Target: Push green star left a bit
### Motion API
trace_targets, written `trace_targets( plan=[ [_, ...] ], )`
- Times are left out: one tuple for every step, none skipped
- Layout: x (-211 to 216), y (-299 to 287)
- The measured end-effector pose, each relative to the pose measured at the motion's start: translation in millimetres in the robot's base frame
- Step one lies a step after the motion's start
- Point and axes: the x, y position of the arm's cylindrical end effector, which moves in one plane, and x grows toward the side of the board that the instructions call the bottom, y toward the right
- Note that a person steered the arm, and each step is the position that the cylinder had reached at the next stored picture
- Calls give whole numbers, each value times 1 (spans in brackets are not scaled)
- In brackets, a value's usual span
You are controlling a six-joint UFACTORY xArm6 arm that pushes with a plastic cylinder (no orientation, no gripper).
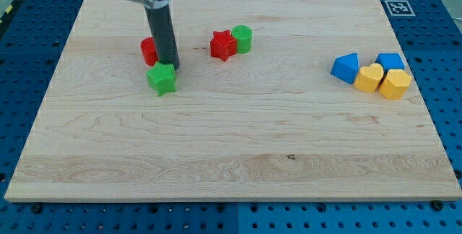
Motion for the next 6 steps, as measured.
trace_targets(
  plan=[
    [46, 25],
    [69, 57],
    [51, 60],
    [56, 35],
    [61, -15],
    [59, -33]
  ],
)
